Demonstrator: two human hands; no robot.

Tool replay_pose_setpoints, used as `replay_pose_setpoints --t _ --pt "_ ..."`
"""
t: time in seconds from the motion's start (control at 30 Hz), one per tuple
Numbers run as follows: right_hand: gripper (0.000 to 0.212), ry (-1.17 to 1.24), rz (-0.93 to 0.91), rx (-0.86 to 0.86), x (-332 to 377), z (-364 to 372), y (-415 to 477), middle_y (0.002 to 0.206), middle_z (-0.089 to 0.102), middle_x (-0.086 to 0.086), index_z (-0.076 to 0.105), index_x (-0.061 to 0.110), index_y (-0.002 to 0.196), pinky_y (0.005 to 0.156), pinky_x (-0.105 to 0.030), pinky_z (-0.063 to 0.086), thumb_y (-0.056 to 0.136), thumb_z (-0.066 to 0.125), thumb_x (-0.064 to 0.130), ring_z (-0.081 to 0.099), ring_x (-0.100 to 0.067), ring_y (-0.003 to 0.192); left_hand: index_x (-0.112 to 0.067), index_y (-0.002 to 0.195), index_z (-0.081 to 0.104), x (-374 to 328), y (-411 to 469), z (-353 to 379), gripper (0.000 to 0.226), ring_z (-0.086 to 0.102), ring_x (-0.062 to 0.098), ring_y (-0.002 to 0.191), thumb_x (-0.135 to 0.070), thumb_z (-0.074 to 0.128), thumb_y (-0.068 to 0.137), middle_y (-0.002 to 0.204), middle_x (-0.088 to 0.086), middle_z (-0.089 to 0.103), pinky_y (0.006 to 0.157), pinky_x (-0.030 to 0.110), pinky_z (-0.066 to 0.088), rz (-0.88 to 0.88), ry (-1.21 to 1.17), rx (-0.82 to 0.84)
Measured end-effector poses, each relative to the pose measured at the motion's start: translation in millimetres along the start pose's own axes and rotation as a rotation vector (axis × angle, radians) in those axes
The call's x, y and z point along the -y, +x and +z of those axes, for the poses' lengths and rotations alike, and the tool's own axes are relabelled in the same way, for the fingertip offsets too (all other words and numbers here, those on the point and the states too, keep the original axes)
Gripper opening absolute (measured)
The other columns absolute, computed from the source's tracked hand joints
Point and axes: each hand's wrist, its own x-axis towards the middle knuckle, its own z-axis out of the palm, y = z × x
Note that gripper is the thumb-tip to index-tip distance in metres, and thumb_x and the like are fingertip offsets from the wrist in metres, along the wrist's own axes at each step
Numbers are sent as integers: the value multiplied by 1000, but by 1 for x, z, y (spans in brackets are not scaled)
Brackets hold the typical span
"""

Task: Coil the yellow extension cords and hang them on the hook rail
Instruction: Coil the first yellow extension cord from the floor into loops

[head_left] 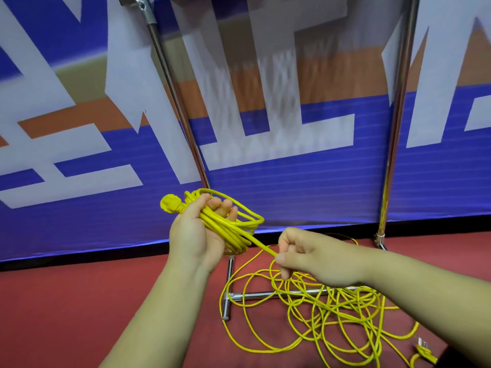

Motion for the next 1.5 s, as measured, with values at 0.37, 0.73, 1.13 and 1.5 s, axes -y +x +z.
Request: replay_pose_setpoints --t 0.37,0.73,1.13,1.5 --pt "50 -193 339 -266 -33 -16 16 57 50 3 47 19 77 53 -27 37 80 68 65 42 -13 49 -17 84 55 -28 2 -25 7 38 2 41 -19 59 90 54 -10 38 43 18 39 -24 -3 112" --pt "12 467 151 -475 21 -13 18 71 66 -6 62 8 89 60 -27 53 95 52 2 50 -11 53 -11 89 60 -5 -8 -30 15 36 10 39 -25 61 91 55 0 36 42 23 39 -9 358 192" --pt "14 557 178 -366 17 -17 11 85 74 -4 67 10 105 66 -23 51 98 56 7 57 -7 60 -12 89 63 7 -16 -18 37 53 13 48 -18 90 64 62 0 51 52 31 53 -224 229 478" --pt "28 598 190 -360 22 -32 -1 58 60 0 72 7 103 59 -22 51 93 49 -4 55 -14 59 -8 108 69 17 -17 -7 32 27 4 32 -26 65 82 48 -5 27 35 19 31 -201 339 305"
